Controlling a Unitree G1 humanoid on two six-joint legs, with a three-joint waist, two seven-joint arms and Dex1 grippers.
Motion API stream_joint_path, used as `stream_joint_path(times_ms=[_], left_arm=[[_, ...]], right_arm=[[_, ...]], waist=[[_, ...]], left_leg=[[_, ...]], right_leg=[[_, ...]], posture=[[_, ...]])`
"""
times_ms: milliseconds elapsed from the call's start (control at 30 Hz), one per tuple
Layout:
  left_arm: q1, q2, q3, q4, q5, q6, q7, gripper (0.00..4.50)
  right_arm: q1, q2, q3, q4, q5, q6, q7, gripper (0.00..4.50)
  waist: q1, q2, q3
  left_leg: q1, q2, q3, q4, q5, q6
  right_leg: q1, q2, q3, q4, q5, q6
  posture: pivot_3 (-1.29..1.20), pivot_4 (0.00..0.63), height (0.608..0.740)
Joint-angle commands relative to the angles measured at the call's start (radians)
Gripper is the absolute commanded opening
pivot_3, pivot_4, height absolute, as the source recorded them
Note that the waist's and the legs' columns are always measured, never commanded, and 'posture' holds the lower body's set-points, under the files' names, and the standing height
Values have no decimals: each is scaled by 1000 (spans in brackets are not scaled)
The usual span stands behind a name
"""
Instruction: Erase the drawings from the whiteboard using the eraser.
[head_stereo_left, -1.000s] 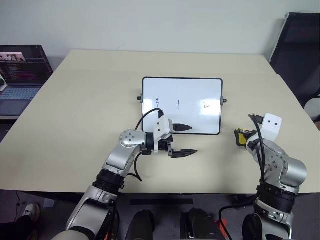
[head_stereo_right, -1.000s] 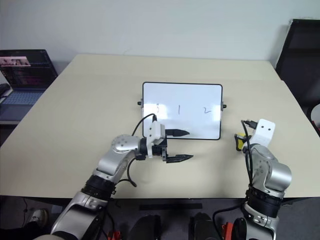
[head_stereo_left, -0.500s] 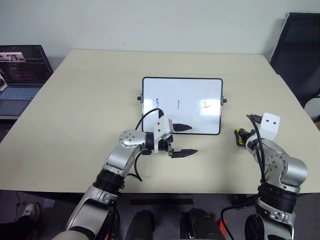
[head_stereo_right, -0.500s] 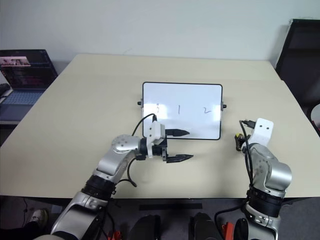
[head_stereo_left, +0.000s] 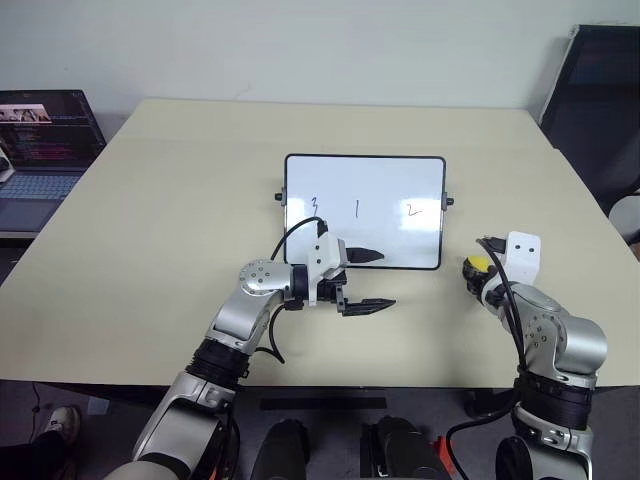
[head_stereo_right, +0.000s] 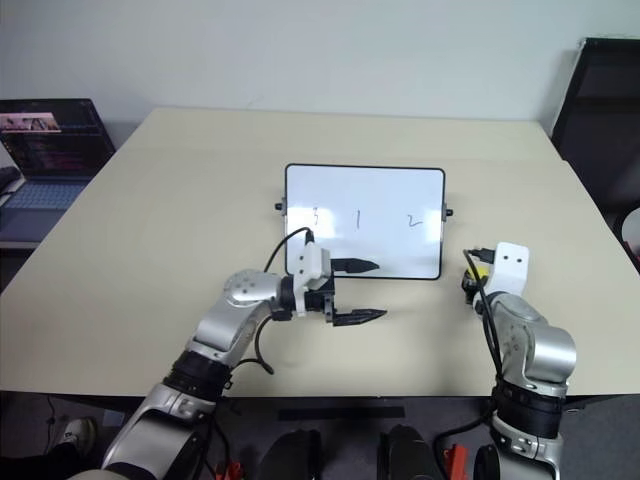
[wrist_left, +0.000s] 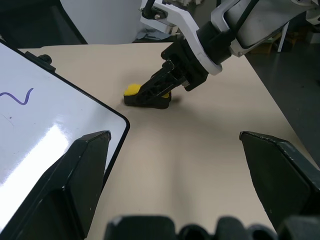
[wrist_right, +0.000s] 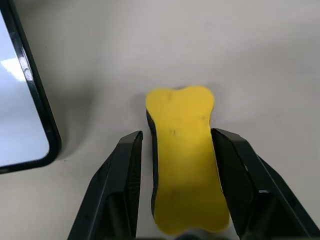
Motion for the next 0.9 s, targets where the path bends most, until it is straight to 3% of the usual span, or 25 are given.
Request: stream_joint_path(times_ms=[33, 367, 567, 900], left_arm=[[-5, -3, 16, -13, -1, -19, 1, 4500], [-12, -5, 17, -7, 0, -22, 2, 4500], [-16, -3, 22, -3, 0, -22, 3, 4500], [-24, -1, 30, 3, -3, -19, 6, 4500]], right_arm=[[-10, -15, -8, -29, 2, -12, 2, 2274], [-18, -8, -28, -20, 2, -21, -11, 2274], [-18, 3, -40, -19, 8, -21, -14, 878], [-20, -13, -25, -13, -2, -47, -9, 872]], waist=[[0, 0, 0], [0, 0, 0], [0, 0, 0], [0, 0, 0]], left_leg=[[0, 0, 0, 0, 0, 0], [0, 0, 0, 0, 0, 0], [0, 0, 0, 0, 0, 0], [0, 0, 0, 0, 0, 0]], right_leg=[[0, 0, 0, 0, 0, 0], [0, 0, 0, 0, 0, 0], [0, 0, 0, 0, 0, 0], [0, 0, 0, 0, 0, 0]], posture=[[0, 150, 740], [0, 150, 740], [0, 150, 740], [0, 150, 740]])
